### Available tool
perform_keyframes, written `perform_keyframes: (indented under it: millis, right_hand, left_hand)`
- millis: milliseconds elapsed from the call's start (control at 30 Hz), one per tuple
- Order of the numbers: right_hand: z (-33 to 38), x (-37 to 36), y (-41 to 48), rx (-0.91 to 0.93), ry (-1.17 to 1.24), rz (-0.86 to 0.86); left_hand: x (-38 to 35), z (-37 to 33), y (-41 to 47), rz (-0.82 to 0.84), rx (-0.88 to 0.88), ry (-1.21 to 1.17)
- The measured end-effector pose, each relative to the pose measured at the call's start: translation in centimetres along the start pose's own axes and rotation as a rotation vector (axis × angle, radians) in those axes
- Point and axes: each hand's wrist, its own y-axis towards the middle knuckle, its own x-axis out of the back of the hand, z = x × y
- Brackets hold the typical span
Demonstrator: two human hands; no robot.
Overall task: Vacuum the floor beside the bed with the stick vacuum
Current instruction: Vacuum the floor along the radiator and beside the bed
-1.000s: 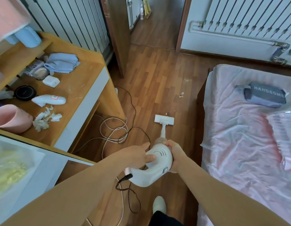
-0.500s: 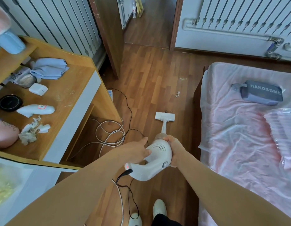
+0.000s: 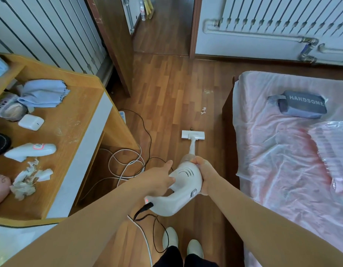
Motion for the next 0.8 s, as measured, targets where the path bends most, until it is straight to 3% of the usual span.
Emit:
perform_keyframes:
  millis: [233,567,800]
  right_hand:
    - [2.0,-1.7,1.3,0.062,0.044,-0.052]
    - [2.1,-2.0,1.4,-0.021,0.006,-0.062]
    - [2.7,-1.7,1.5,-0.006,0.001,-0.059]
  left_hand:
    - [2.6,1.0,1.8,-0.069,-0.018,0.003]
    - [4.1,1.3,2.4,0.069,0.013,-0.014]
    - [3.2,0.9,2.9,0.014,-0.010,-0.069]
